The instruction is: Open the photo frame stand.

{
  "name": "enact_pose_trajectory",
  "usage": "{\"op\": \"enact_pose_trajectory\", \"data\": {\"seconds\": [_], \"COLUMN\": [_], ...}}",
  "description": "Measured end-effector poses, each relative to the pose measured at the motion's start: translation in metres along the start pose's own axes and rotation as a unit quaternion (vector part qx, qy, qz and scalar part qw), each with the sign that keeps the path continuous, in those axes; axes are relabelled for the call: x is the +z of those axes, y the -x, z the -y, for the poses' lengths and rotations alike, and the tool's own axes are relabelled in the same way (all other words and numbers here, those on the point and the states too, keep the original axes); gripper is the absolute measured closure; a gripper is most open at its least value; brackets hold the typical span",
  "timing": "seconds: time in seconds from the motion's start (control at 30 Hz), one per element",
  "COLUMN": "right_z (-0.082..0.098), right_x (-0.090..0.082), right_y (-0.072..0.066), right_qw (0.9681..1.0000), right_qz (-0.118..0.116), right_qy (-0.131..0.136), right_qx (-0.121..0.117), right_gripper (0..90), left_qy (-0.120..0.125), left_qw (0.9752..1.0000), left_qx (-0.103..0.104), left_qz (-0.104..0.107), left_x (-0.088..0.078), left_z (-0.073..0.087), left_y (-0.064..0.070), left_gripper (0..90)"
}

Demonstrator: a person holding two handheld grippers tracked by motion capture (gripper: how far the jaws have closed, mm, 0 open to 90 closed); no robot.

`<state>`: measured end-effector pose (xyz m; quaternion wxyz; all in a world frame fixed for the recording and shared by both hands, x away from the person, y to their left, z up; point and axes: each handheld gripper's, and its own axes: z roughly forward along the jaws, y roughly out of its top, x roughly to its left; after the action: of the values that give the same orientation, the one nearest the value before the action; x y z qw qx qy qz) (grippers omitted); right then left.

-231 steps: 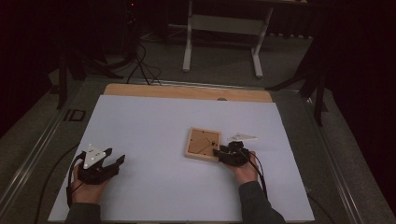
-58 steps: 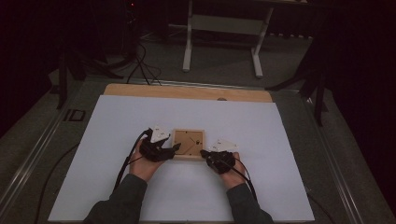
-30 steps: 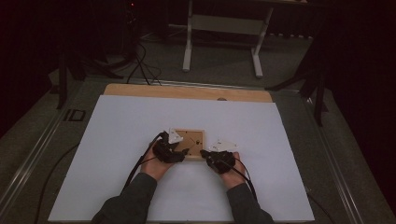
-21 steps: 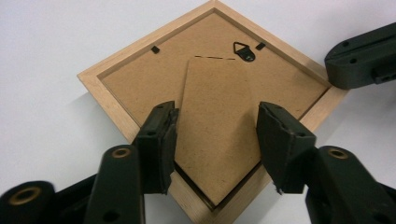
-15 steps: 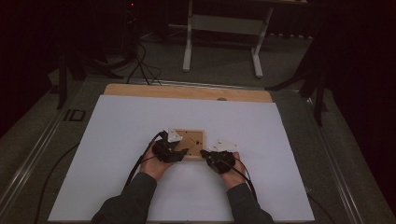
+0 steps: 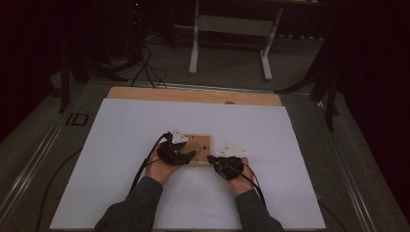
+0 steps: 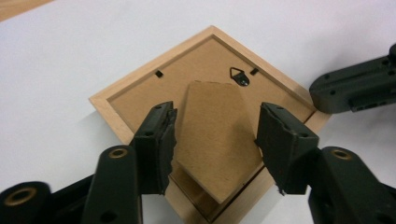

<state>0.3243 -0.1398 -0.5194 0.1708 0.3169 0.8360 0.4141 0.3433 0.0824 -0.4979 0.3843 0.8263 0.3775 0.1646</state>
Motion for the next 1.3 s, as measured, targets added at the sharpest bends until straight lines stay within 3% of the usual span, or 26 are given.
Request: {"op": "enact_pose_trajectory", "data": {"seconds": [0.23,0.67,1.3], "right_z": [0.0,0.0,0.0], "right_x": [0.0,0.0,0.0], "right_y": [0.0,0.0,0.0], "right_qw": [1.0,1.0,1.0], "right_qz": [0.0,0.001,0.001], "right_qy": [0.0,0.001,0.001], "right_qx": [0.0,0.001,0.0], "right_gripper": [89.6,89.6,89.6], "left_qy": [0.025,0.029,-0.025], "left_qw": [0.9996,0.9993,0.9993], "left_qx": [-0.011,-0.005,-0.018], "left_qz": [0.004,0.023,0.02], "left_x": [-0.016,-0.039,-0.028], "left_z": [0.005,0.018,0.033], "left_y": [-0.004,-0.008,-0.01], "left_gripper": [51.9,89.3,89.6]}}
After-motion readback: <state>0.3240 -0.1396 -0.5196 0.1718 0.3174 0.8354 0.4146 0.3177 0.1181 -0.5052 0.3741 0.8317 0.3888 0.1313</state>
